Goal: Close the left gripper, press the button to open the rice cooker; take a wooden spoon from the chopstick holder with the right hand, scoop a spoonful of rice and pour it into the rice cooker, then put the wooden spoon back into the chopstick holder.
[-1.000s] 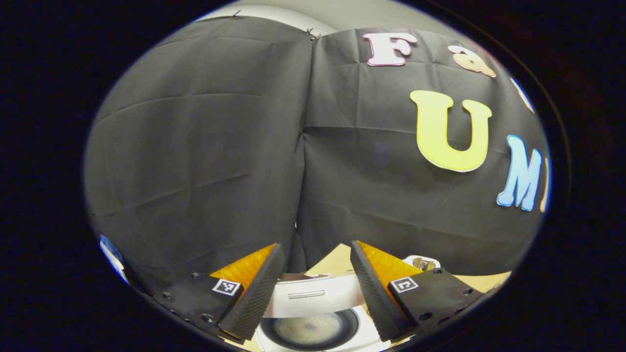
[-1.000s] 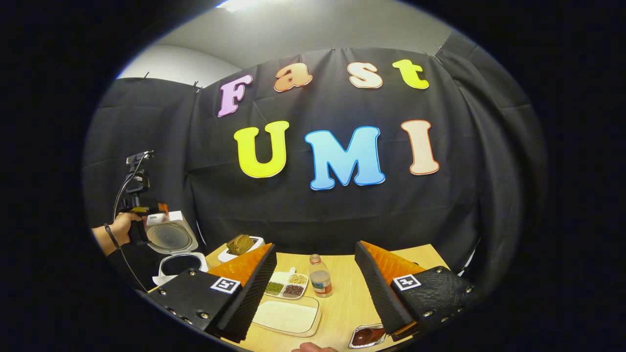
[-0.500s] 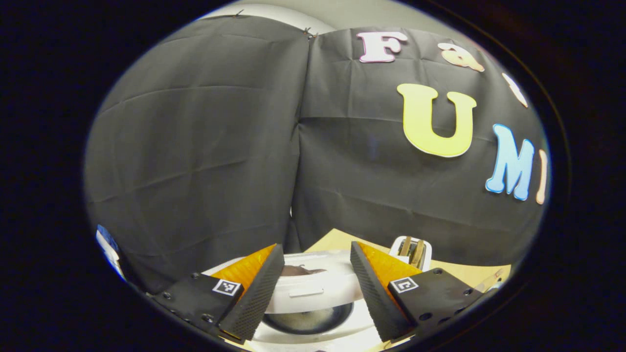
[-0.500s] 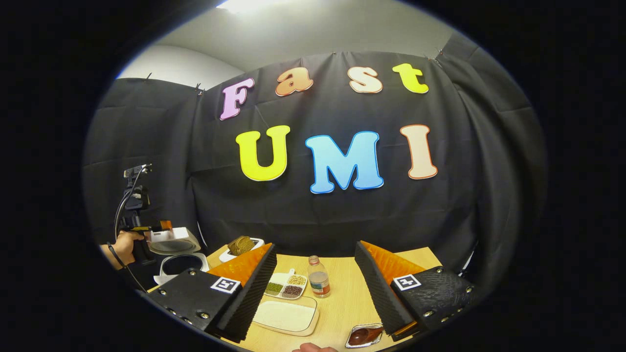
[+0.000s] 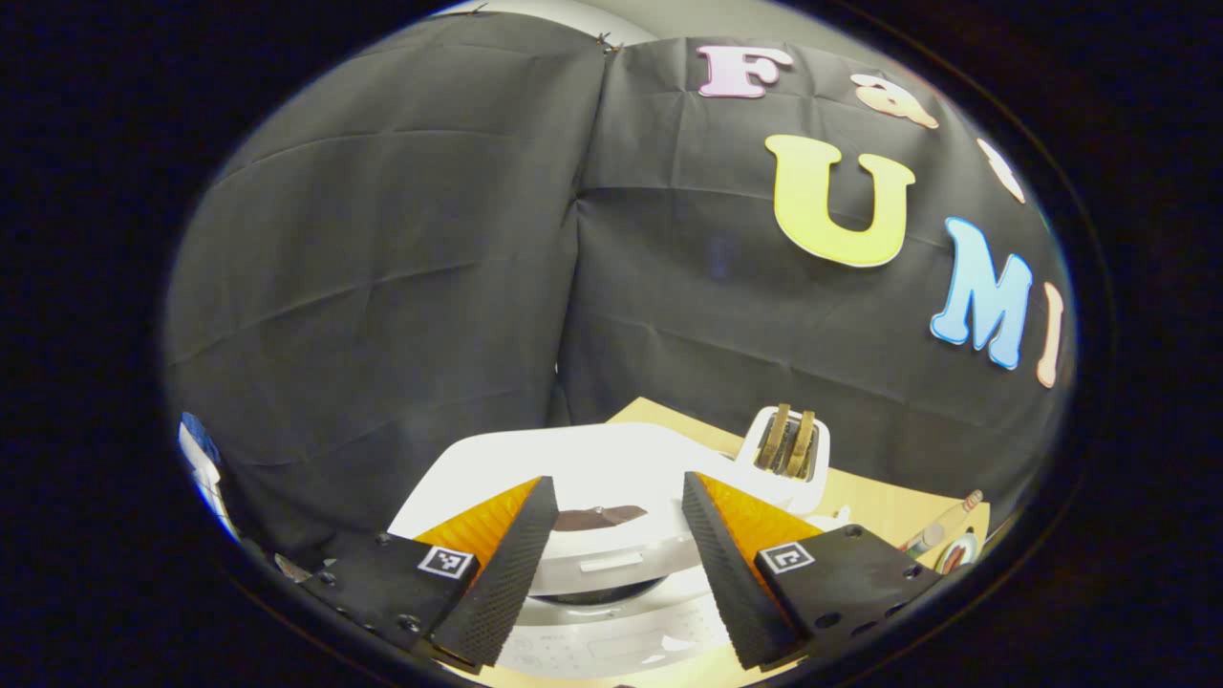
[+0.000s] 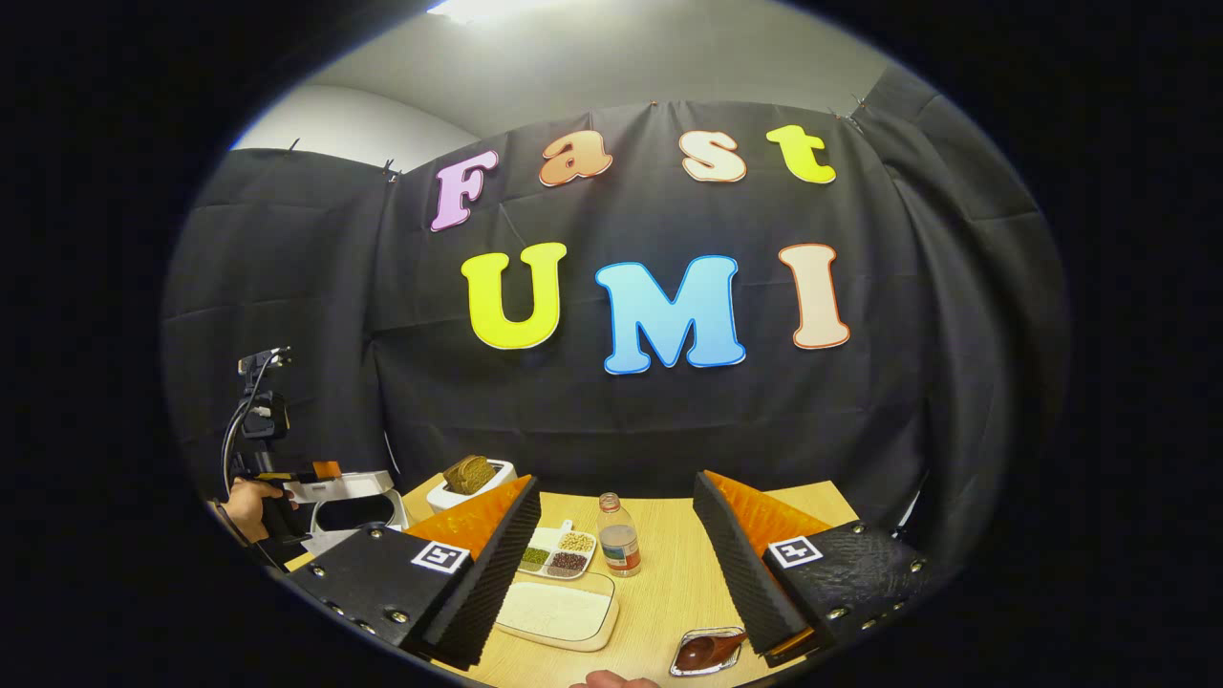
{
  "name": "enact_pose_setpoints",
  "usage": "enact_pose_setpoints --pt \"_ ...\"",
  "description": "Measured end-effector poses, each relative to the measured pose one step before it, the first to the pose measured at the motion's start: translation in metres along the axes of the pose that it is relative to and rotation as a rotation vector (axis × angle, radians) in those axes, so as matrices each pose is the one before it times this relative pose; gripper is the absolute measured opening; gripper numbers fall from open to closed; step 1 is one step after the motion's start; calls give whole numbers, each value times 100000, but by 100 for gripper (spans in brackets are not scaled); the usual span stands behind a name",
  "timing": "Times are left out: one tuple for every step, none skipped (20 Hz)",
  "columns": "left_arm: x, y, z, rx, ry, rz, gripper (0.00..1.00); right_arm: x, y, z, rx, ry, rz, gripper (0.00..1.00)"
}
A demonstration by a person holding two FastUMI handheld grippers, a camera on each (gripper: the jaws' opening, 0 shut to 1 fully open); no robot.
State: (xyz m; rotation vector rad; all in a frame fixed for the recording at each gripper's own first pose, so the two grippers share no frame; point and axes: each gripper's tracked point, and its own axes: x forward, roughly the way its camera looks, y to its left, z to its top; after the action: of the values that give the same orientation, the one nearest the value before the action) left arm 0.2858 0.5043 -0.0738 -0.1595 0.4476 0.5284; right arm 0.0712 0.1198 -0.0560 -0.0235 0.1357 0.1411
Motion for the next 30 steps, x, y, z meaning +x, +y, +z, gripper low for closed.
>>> enact_pose_setpoints --pt "140 34 -251 -215 -259 180 93 -30 -68 -274 41 394 -192 98" --pt "193 -117 61 32 -302 -84 93 -176 -65 -108 348 149 -15 98" --pt "149 -67 -421 311 415 -124 90 51 160 -124 424 287 47 98" --pt "132 -63 -496 118 634 -205 90 12 67 -70 127 382 228 98" --pt "52 -74 -498 122 460 -223 93 -28 -23 -103 -186 214 -57 98" --pt "-11 -94 -226 66 142 -168 93 -129 -25 -5 -145 -96 -148 98" --pt "-69 -19 -23 177 -226 -41 93 -30 29 24 -11 44 -65 98" --pt "54 -121 -287 449 75 147 96 -164 113 -49 140 -7 62 98" --pt "83 -42 -432 451 665 19 90 -134 233 15 138 52 590 98" --pt "164 -219 -438 201 755 -46 93 -67 87 -100 -236 128 233 98" --pt "233 -184 -512 102 957 -217 93 -106 -76 27 -561 -1 -223 98" --pt "96 -160 -418 -223 1108 -499 94 -89 -67 37 -323 115 -187 98" --pt "-68 -118 -400 -471 933 -396 94 -24 8 -161 20 62 -53 98" --pt "-91 82 -356 -287 805 -329 91 -192 108 -123 155 294 -193 98" --pt "-11 75 -373 139 756 -154 94 -114 -62 -99 113 248 -280 98" --pt "92 10 -464 417 711 -14 94 -64 -1 -59 58 198 -230 98" --pt "92 -56 -396 826 846 39 94 -118 -67 20 51 74 -360 98" --pt "32 94 -427 392 799 49 94 -170 -68 -7 79 -40 -338 98" --pt "66 31 -369 12 979 -82 94 -63 -105 108 83 -67 -333 98" --pt "-127 129 -300 -241 531 12 94 -137 -92 28 -108 -169 -369 98" --pt "116 7 -136 -141 277 26 94 -147 -92 149 -272 -311 -533 98" --pt "2 41 -193 243 359 9 94 -185 -143 160 -79 -298 -658 98" --pt "101 -29 -177 551 343 88 91 -55 -63 95 410 -123 -330 98" --pt "7 64 -195 679 316 40 94 -129 -2 -27 713 -66 -270 98" --pt "18 3 -327 444 511 6 94 -99 -79 41 611 -117 -498 98" --pt "162 5 -282 291 665 27 94 -46 -119 151 316 -299 -411 98" --pt "118 53 -281 77 842 0 94 -12 -87 103 89 -140 -353 98" --pt "82 32 -200 232 571 488 94 22 -125 11 4 118 -427 98" --pt "155 61 -158 380 158 249 94 19 -100 7 65 134 -390 98" --pt "64 -16 -247 347 522 310 94 -10 -81 -14 191 123 -256 98"
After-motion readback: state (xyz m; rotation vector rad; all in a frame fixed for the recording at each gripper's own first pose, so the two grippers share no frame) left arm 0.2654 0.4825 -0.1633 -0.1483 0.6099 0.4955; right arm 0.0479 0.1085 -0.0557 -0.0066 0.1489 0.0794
